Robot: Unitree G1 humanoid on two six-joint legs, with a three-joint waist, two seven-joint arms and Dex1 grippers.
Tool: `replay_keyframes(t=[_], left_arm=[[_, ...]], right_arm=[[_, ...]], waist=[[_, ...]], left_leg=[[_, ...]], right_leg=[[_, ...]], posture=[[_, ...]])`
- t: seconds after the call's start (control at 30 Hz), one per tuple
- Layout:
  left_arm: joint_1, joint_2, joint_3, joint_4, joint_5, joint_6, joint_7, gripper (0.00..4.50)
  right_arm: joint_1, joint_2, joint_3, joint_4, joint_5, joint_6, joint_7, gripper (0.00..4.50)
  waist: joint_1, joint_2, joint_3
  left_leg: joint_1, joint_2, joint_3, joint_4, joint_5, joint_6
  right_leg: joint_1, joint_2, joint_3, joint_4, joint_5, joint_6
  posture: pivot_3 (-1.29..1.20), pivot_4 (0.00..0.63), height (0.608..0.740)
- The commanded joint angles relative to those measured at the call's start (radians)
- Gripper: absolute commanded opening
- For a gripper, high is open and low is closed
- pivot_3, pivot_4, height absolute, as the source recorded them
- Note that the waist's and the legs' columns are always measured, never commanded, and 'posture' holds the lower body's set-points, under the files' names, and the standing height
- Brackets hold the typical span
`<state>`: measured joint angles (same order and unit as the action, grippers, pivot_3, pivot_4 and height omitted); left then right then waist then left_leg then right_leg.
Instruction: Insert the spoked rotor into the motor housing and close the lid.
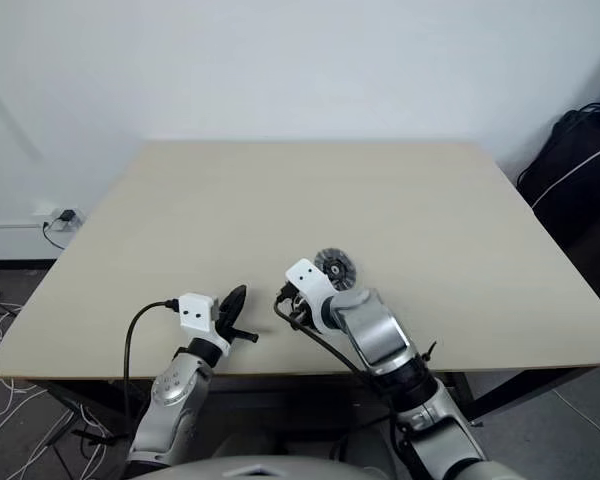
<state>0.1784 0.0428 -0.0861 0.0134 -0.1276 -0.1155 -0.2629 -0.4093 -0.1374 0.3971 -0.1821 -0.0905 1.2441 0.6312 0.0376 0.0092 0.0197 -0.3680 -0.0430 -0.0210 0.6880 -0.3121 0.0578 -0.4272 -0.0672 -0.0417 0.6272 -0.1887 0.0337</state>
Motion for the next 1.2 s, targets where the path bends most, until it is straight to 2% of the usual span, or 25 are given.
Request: replay_keyframes(t=[0.03, 0.2, 0.37, 0.5, 0.63, 1.2], left_arm=[[-0.013, 0.006, 0.006, -0.016, -0.003, -0.003, -0.004, 0.0], [-0.013, 0.006, 0.008, -0.014, -0.003, -0.003, 0.0, 0.0], [-0.016, -0.001, 0.006, -0.011, -0.002, -0.006, 0.003, 0.0], [-0.017, -0.004, 0.008, -0.009, -0.003, -0.008, 0.003, 0.0], [-0.014, -0.006, 0.011, -0.009, -0.004, -0.009, 0.004, 0.0], [-0.013, -0.002, 0.015, -0.025, -0.003, -0.004, 0.003, 0.0]], right_arm=[[-0.036, -0.039, 0.012, -0.051, 0.046, 0.014, 0.005, 2.03], [-0.08, -0.148, 0.057, -0.152, 0.133, -0.029, 0.087, 2.03], [-0.144, -0.443, 0.271, -0.206, 0.033, -0.409, 0.256, 2.03], [-0.161, -0.538, 0.352, -0.161, -0.022, -0.549, 0.335, 2.03], [-0.151, -0.532, 0.37, -0.123, -0.044, -0.586, 0.36, 2.03], [-0.119, -0.406, 0.341, 0.133, -0.121, -0.631, 0.294, 2.03]], waist=[[0.0, 0.0, 0.0], [-0.007, 0.0, 0.0], [-0.01, 0.0, 0.001], [-0.011, -0.001, 0.001], [-0.012, -0.001, 0.001], [0.001, -0.001, 0.001]], left_leg=[[0.0, 0.0, 0.0, 0.0, 0.0, 0.0], [0.0, 0.0, 0.0, 0.0, 0.0, 0.001], [0.001, 0.0, 0.0, 0.001, 0.0, 0.001], [0.003, 0.001, 0.001, 0.001, 0.0, 0.002], [0.007, 0.002, 0.001, 0.001, 0.0, 0.002], [0.007, 0.001, 0.0, 0.003, 0.0, 0.002]], right_leg=[[0.0, 0.0, 0.0, 0.0, 0.0, 0.0], [0.0, 0.0, 0.0, -0.001, 0.0, 0.0], [0.002, 0.001, -0.001, -0.002, -0.001, 0.0], [0.006, 0.002, 0.0, -0.002, -0.001, 0.001], [0.013, 0.002, 0.0, -0.002, -0.004, 0.002], [0.013, 0.001, 0.0, -0.002, -0.002, -0.003]], posture=[[0.0, 0.0, 0.74], [0.0, 0.0, 0.74], [0.0, 0.0, 0.74], [0.0, 0.0, 0.74], [0.0, 0.0, 0.74], [0.0, 0.0, 0.74]])
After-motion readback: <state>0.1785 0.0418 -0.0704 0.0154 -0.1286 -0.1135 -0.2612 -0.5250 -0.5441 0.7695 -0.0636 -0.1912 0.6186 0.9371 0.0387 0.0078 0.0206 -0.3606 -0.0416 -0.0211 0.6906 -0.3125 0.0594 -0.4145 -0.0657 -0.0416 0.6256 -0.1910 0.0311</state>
